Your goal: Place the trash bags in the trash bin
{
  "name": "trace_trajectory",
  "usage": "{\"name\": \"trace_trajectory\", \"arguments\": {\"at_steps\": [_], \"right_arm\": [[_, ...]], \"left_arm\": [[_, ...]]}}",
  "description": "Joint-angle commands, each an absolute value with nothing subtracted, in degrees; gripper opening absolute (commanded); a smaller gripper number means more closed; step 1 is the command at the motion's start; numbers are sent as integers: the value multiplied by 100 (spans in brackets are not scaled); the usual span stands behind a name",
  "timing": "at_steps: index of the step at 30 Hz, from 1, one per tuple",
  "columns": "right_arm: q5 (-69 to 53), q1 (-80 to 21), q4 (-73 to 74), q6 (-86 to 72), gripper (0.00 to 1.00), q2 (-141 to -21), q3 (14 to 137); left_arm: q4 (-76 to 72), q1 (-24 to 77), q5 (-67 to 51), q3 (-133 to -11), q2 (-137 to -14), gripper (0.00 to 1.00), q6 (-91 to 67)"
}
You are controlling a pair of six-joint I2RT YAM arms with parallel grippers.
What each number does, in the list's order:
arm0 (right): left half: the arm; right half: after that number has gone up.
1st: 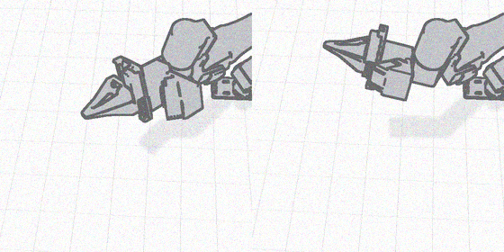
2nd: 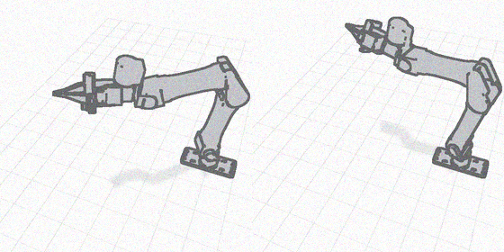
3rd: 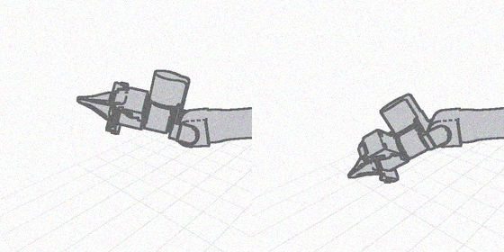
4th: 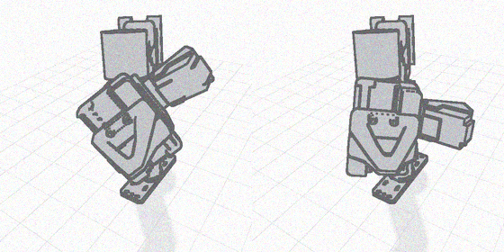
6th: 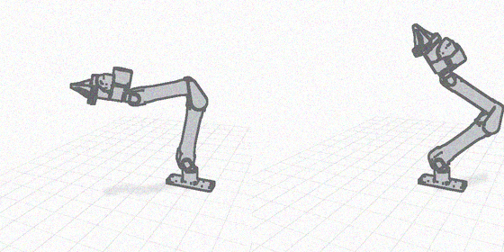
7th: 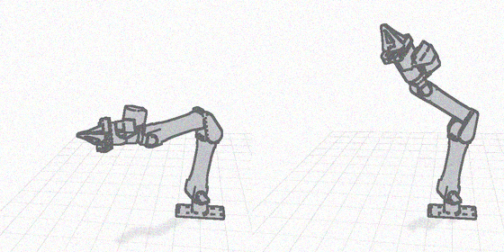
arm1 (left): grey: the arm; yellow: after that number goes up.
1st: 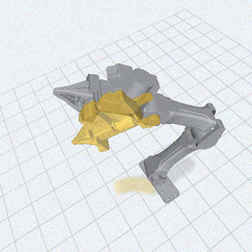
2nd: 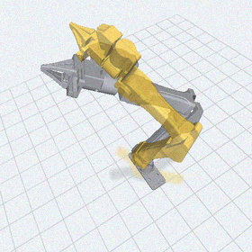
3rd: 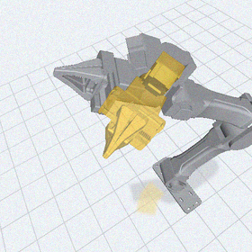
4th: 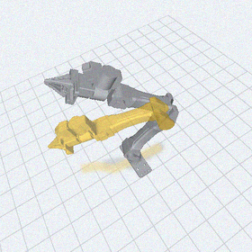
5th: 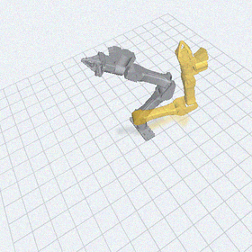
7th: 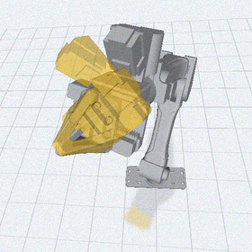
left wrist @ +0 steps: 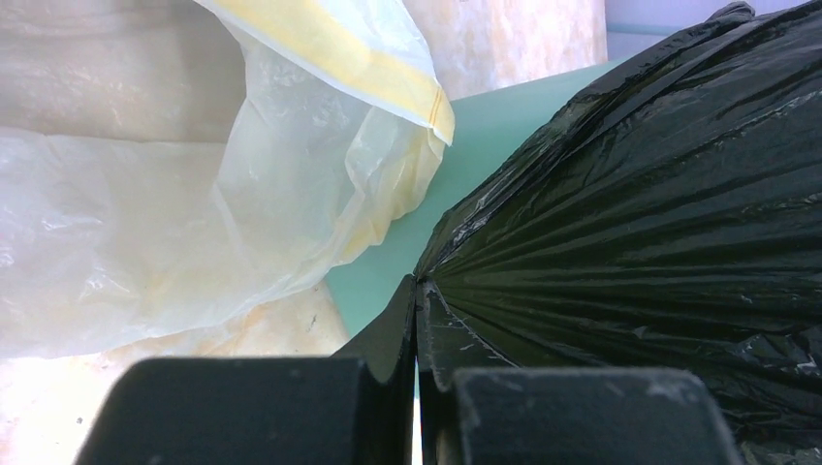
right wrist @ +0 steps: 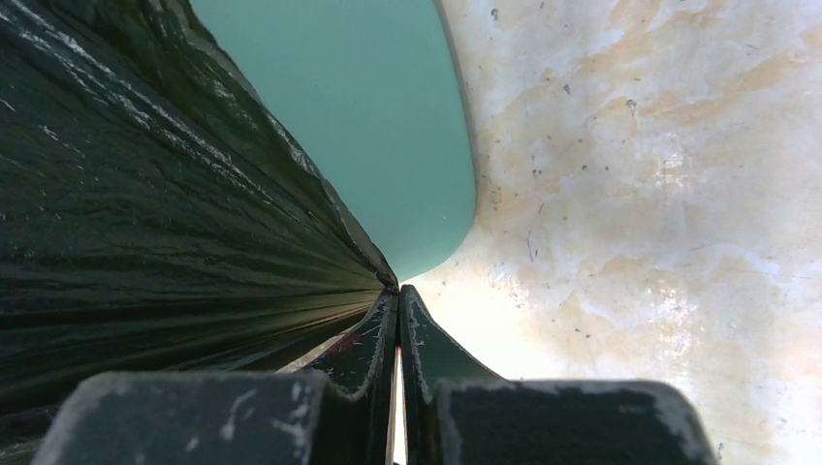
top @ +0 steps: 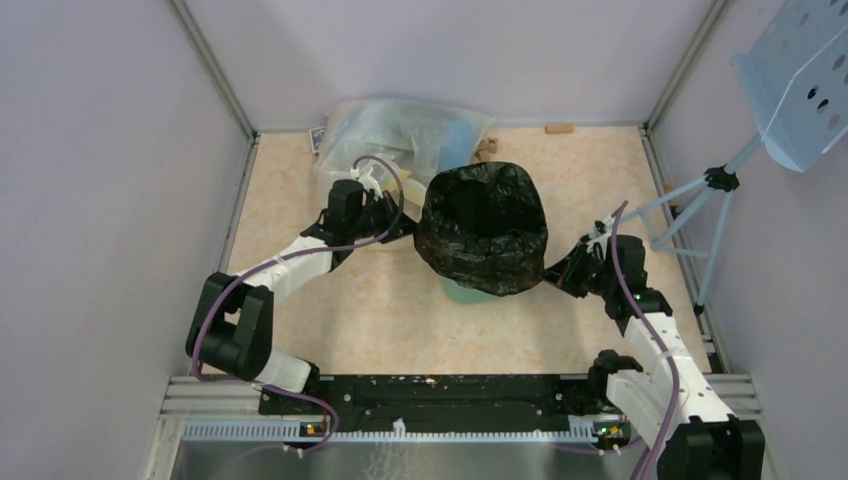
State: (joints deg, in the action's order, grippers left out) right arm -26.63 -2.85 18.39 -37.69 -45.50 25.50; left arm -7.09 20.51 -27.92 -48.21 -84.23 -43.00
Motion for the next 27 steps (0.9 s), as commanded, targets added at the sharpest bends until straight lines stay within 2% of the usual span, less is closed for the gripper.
{"name": "trace_trajectory", "arguments": {"at_steps": [1,6,11,13,14,15,16,18,24,27], "right_arm": [[-2352,-299,1617,-3618,0,-4623,2615],[-1781,-299,1888,-3396,0,-4704,2802],[-1829,-299,1906,-3237,0,-4746,2925],[-1804,-299,1992,-3151,0,-4730,3041],[-1787,-299,2092,-3068,4,-4717,3136],[-1743,-299,2276,-2934,11,-4687,3249],[-1635,-294,2440,-2835,19,-4644,3389],[-1322,-299,2785,-2684,26,-4543,3693],[-992,-299,3503,-2385,38,-4385,4822],[-892,-299,3922,-2110,36,-4484,5553]], "left_arm": [[-1002,2037,-2578,-4857,-8416,0,-4032],[-745,2026,-2171,-4979,-8363,0,-3697],[-745,2023,-2169,-5027,-8331,0,-3604],[-740,2030,-2176,-5052,-8317,3,-3533],[-718,2026,-2165,-5058,-8283,7,-3493],[-655,2024,-2131,-5074,-8250,11,-3448],[-574,2030,-2070,-5094,-8204,12,-3431],[-414,2029,-1929,-5111,-8088,14,-3379],[-254,2026,-1917,-5001,-7784,22,-3449],[-270,2022,-2039,-4954,-7765,23,-3533]]}}
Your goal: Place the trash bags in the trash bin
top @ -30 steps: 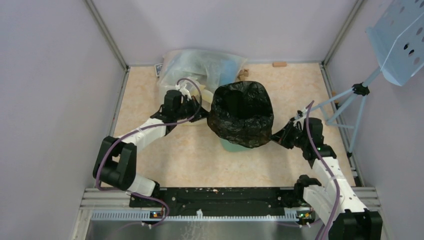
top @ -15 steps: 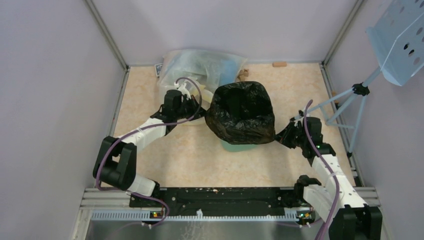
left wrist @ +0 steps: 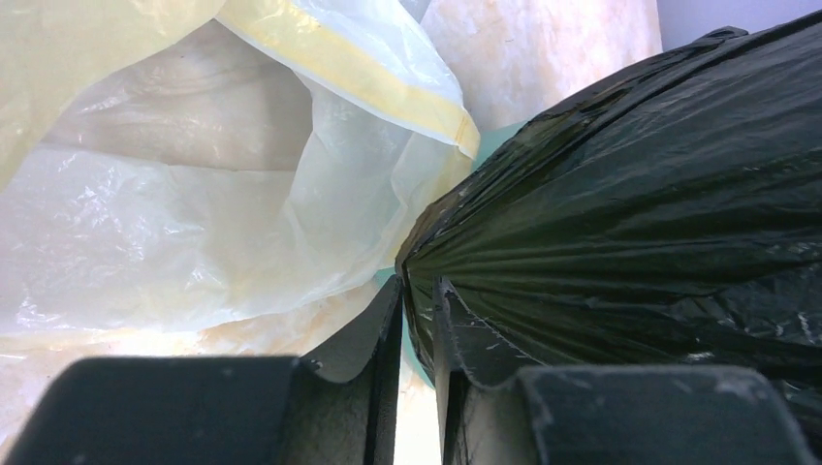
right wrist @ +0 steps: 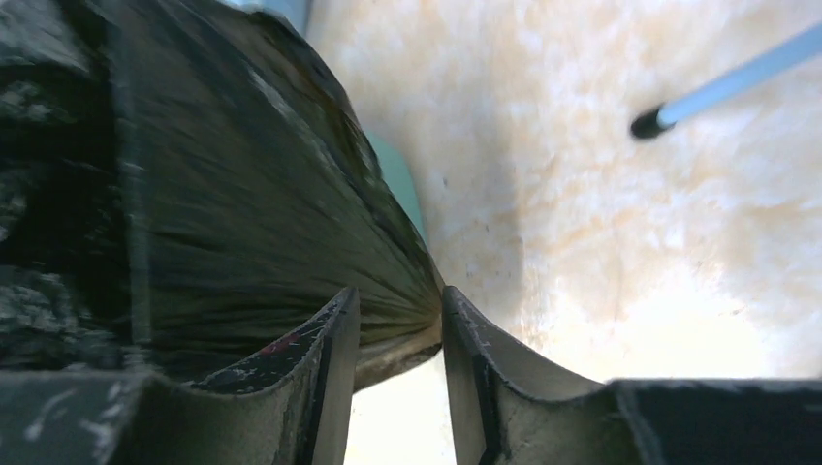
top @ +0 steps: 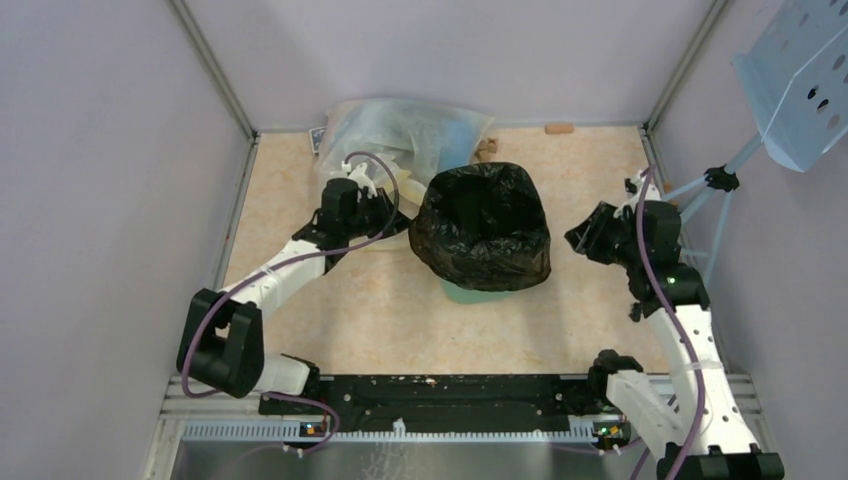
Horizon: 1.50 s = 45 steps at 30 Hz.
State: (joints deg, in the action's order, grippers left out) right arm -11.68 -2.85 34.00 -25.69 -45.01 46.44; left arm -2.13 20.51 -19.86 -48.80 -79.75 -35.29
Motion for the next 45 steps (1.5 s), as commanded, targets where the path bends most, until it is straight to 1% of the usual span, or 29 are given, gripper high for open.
{"name": "trace_trajectory", "arguments": {"at_steps": [1,2,3,4,5,7,10,13,16,18,19,23,28,31,35,40,42,45], "right_arm": [[-923,-307,4054,-1981,32,-4556,5825],[-1035,-318,4172,-1851,27,-4656,6100],[-1164,-360,4318,-1711,18,-4804,6373],[-1273,-444,4475,-1596,2,-4965,6666],[-1288,-593,4647,-1515,0,-5161,6933],[-1088,-1229,4898,-1351,0,-5487,7480],[-634,-2194,5025,-1158,0,-5935,7910],[-417,-2910,5104,-941,0,-6519,8200],[-321,-3333,5115,-774,0,-7005,8357],[-291,-3512,5087,-671,0,-7282,8409],[-284,-3579,5058,-635,0,-7410,8419],[-301,-3761,4905,-479,0,-7805,8402],[-311,-3900,4668,-373,0,-8098,8245],[-271,-3923,4541,-365,0,-8226,8077],[-234,-3921,4408,-384,0,-8314,7944],[-127,-3920,4274,-427,0,-8319,7943],[-31,-3926,4299,-414,0,-8339,8025],[-18,-3927,4370,-355,0,-8401,8217]], "left_arm": [[-272,2027,-2085,-4949,-7782,23,-3557],[-274,2028,-2129,-4945,-7797,23,-3582],[-273,2027,-2178,-4941,-7816,24,-3604],[-272,2023,-2220,-4937,-7825,25,-3619],[-272,2029,-2245,-4927,-7830,26,-3625],[-232,2026,-2247,-4901,-7810,30,-3600],[-51,2026,-2088,-4854,-7674,34,-3572],[415,2020,-1917,-4716,-7389,46,-3730],[522,2020,-2000,-4458,-6999,60,-3908],[575,2016,-2073,-4279,-6709,66,-4012],[576,2021,-2178,-4196,-6580,68,-4092],[85,2029,-2877,-3680,-6163,68,-4731],[-1309,2191,-3537,-2884,-5925,68,-5820],[-1928,2373,-3553,-2612,-5880,69,-6207],[-2597,2487,-3523,-2372,-5956,68,-6560],[-3837,2671,-3409,-1984,-6102,67,-7181],[-4112,2775,-3322,-1891,-6134,67,-7308],[-4148,2947,-3204,-1917,-6215,67,-7329]]}}
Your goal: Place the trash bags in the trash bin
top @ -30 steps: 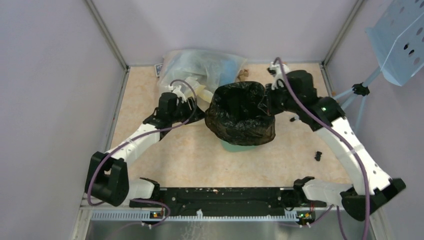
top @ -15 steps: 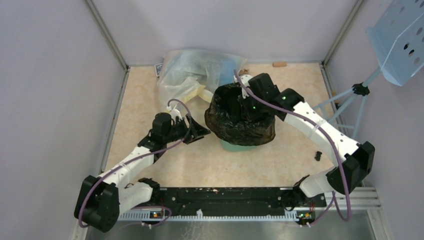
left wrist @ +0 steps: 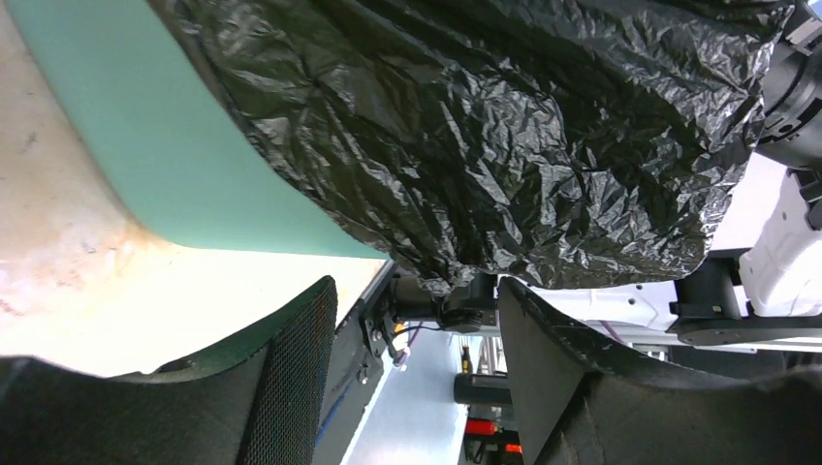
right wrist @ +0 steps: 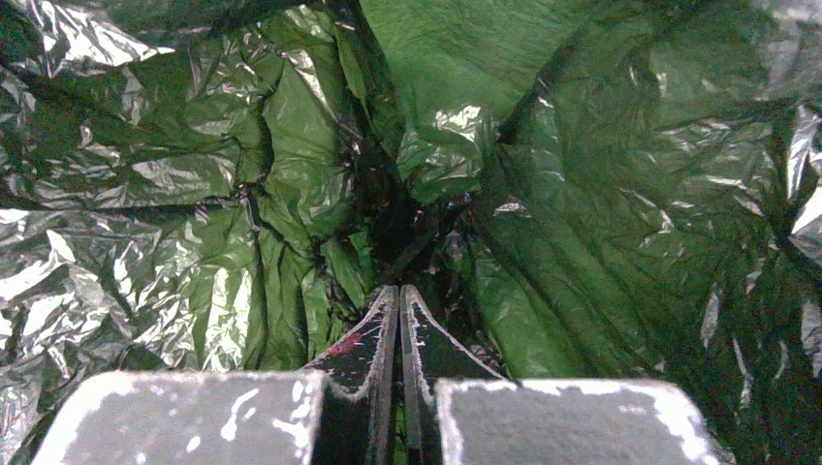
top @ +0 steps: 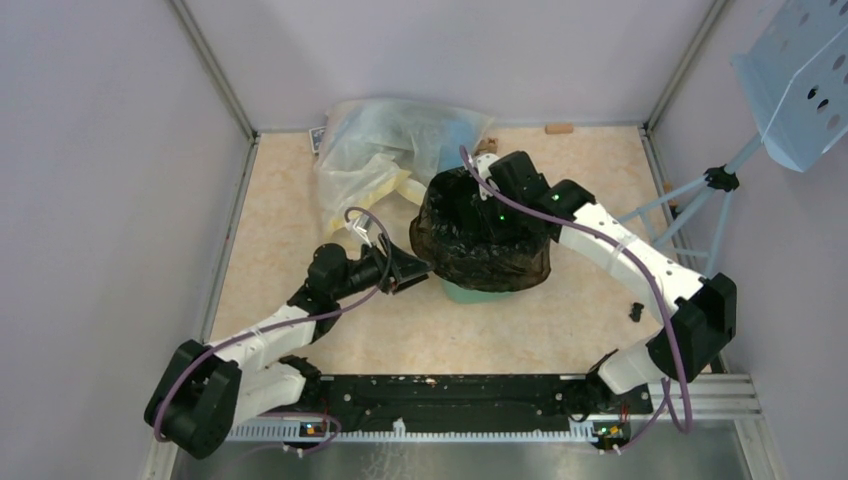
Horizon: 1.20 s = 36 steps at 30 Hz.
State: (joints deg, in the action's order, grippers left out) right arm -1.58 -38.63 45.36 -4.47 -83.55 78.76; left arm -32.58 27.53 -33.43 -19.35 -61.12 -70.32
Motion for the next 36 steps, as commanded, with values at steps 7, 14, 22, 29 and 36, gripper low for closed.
{"name": "trace_trajectory", "arguments": {"at_steps": [7,14,22,29,36], "right_arm": [[-22,-3929,4350,-312,0,-8658,8436],[-175,-3921,4041,-302,0,-8955,8142],[-102,-3923,3811,-185,0,-9191,7798],[-59,-3928,3644,-223,0,-9221,7418],[-18,-3924,3408,-269,0,-9097,7013]], "left_arm": [[-4291,3175,-3113,-2032,-6545,59,-7369],[-4676,3234,-3120,-2030,-6913,45,-7443],[-4636,3246,-3167,-2266,-7133,23,-7189],[-4087,3241,-2999,-2319,-7193,0,-6840],[-4142,3239,-3052,-2172,-7571,0,-6731]]}}
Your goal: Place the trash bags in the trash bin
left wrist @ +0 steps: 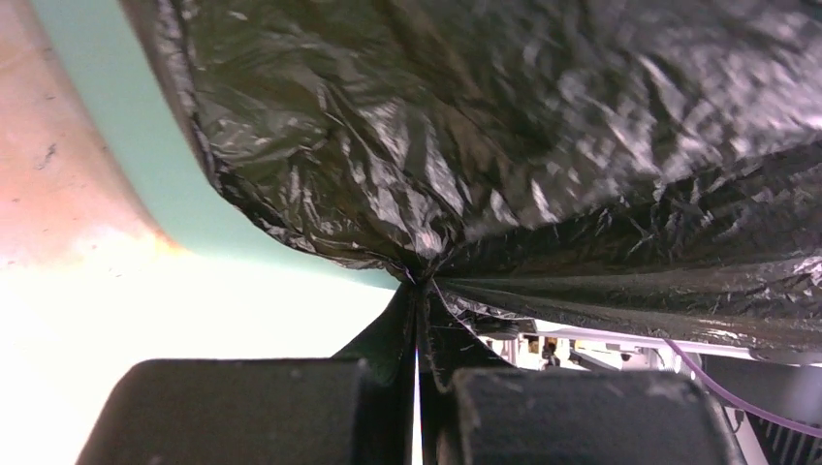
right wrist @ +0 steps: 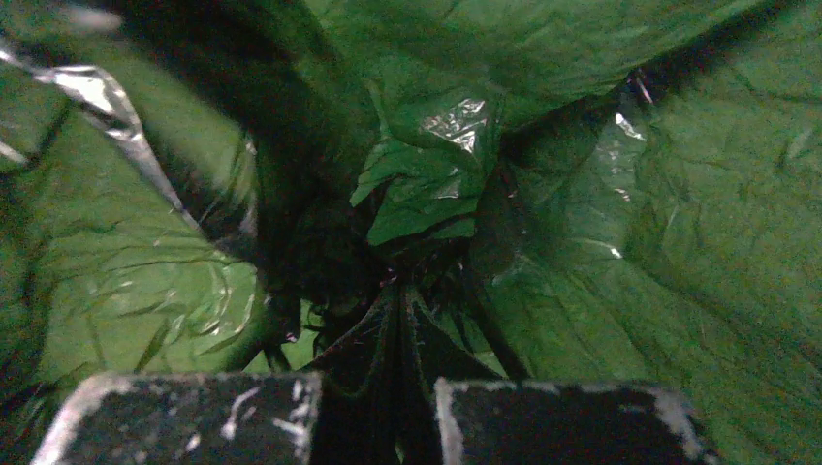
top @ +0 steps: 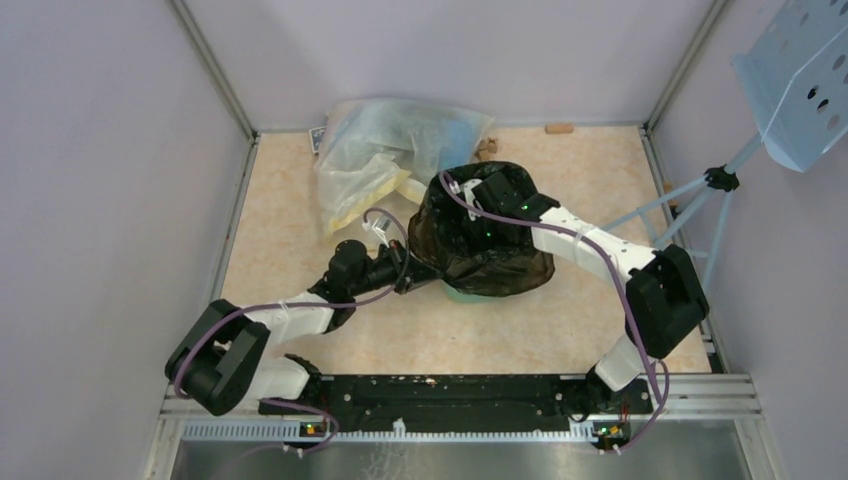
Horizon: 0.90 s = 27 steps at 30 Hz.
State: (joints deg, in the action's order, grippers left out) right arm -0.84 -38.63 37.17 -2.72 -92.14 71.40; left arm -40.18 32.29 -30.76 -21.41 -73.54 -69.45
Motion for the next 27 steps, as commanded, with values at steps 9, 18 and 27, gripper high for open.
{"name": "trace_trajectory", "arguments": {"at_steps": [9,18,27], "right_arm": [[-50,-3917,3489,-235,0,-9339,7044],[-203,-3910,3790,-252,0,-9899,7187],[-463,-3726,3888,-410,0,-10144,7168]], "left_arm": [[-4222,3240,-3121,-2135,-7721,0,-6664],[-3683,3239,-2969,-2209,-7357,0,-6401],[-3257,3239,-2936,-2393,-6971,9,-6300]]}}
